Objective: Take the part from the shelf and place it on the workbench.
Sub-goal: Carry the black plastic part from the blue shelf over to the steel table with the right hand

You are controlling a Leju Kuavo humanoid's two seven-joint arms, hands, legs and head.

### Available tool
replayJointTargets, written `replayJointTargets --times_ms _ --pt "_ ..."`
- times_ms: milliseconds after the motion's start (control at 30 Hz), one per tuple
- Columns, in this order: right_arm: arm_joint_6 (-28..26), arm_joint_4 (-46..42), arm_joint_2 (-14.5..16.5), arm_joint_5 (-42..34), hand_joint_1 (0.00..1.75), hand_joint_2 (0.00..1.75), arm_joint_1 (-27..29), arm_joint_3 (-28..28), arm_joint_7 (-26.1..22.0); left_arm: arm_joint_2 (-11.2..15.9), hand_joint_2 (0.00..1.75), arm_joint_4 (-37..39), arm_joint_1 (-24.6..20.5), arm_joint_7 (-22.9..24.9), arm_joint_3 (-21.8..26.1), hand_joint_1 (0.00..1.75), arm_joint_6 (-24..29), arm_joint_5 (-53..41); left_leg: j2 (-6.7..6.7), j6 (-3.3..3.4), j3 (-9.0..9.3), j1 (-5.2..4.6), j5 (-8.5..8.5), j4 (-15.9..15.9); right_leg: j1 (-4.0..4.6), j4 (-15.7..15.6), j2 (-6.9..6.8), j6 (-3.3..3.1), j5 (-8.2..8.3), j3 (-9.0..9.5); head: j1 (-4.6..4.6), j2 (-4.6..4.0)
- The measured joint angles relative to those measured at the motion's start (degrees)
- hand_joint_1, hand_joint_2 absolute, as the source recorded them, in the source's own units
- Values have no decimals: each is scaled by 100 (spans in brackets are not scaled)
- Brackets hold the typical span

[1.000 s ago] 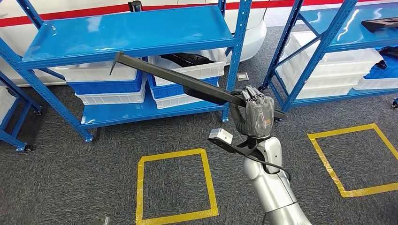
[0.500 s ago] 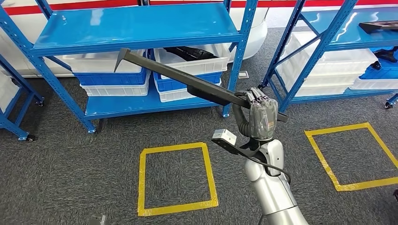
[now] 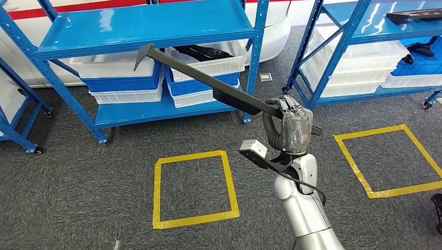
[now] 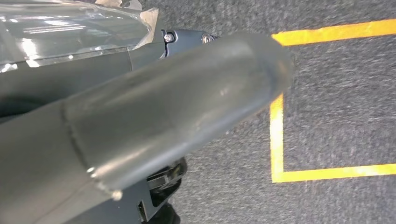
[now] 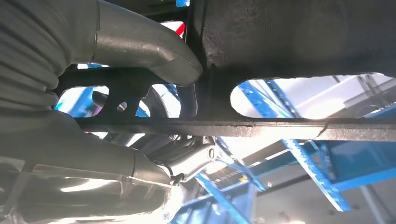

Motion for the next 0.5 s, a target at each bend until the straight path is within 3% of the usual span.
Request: replayJointTargets --times_ms 33,67,100,133,167,233,267,367,400,433,500 --pt "-1 0 3 -8 175 175 4 -6 -8 0 0 0 2 1 0 0 0 -1 0 -26 -91 9 -209 384 1 11 0 2 58 -78 -2 0" --pt "-3 0 4 -15 175 175 10 -14 -18 0 0 0 5 1 0 0 1 -3 0 -45 -126 15 -293 665 2 26 -1 10 110 -157 -2 0" --pt "-4 0 4 -19 175 175 18 -21 -28 1 0 0 8 1 0 0 2 -4 1 -54 -68 20 -247 753 2 43 -1 22 156 -233 -2 0" --pt "-8 0 4 -21 175 175 27 -29 -39 2 0 0 9 0 0 0 4 -6 1 -53 104 27 -118 620 0 63 1 42 194 -303 -3 0" --pt "-11 -2 4 -22 175 175 36 -37 -51 4 0 0 7 -2 1 0 9 -7 1 -45 382 34 15 291 -2 87 2 63 229 -363 -3 0" --pt "-19 -26 5 -21 175 175 45 -56 -81 8 0 -1 -4 -7 2 0 17 -9 -12 3 932 25 65 -475 6 124 3 124 290 -446 1 0" --pt "-20 -44 7 -20 175 175 44 -64 -96 8 0 -1 -9 -9 3 0 20 -11 -22 37 1080 7 34 -714 12 135 0 159 320 -465 3 0" --pt "-21 -75 11 -27 175 175 32 -75 -139 8 0 0 -10 -16 8 0 20 -13 -23 175 1070 -35 87 -841 8 137 -2 282 408 -498 3 0" --pt "-21 -75 8 -40 175 175 27 -80 -154 8 0 0 -10 -21 14 0 24 -12 -12 228 1032 -30 144 -856 4 195 2 294 358 -552 4 0" --pt "-21 -75 3 -59 175 175 20 -89 -172 7 0 0 -10 -27 25 0 31 -12 -2 282 982 -21 203 -876 2 348 5 282 230 -639 9 0" --pt "-21 -70 -4 -134 175 175 2 -104 -216 4 0 0 -8 -39 57 0 47 -10 12 342 850 -20 308 -887 2 983 8 214 -203 -904 15 0"
